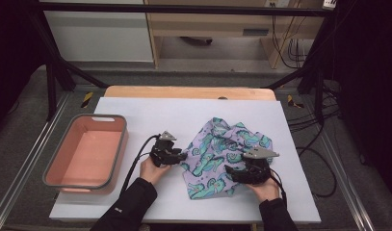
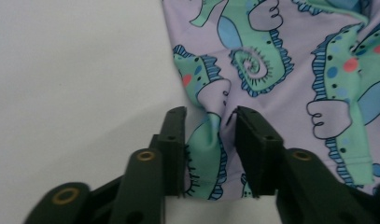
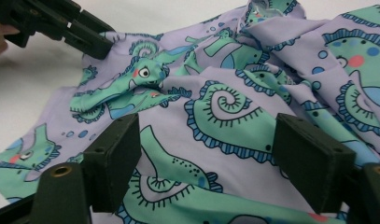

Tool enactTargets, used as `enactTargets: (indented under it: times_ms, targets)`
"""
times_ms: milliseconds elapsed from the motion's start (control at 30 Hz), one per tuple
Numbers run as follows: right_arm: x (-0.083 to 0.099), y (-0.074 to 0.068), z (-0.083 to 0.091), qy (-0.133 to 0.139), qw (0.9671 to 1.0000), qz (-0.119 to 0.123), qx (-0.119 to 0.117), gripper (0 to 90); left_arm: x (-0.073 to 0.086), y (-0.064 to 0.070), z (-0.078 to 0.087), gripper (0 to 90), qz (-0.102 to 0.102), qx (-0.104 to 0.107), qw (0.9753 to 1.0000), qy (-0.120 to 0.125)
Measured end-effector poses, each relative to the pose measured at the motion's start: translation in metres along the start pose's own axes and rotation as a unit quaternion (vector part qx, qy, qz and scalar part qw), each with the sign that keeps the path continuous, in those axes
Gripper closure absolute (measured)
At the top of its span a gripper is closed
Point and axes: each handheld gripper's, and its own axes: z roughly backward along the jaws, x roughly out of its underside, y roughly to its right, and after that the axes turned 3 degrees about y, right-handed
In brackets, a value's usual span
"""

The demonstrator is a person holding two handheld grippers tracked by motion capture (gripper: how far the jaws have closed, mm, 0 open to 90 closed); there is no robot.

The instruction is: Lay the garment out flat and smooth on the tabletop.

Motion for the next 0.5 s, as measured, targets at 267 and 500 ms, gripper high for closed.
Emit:
enactTargets:
  times_ms: [267,500]
  targets:
    - [0.006,-0.008,-0.011,-0.008,0.9999,0.006,-0.006,62.5,-0.001,0.0,0.01,88.2,-0.013,-0.014,0.9998,-0.003]
    - [0.006,0.001,0.001,-0.012,0.9988,-0.012,-0.045,88.9,-0.002,-0.002,0.046,89.0,-0.02,-0.037,0.9989,0.02]
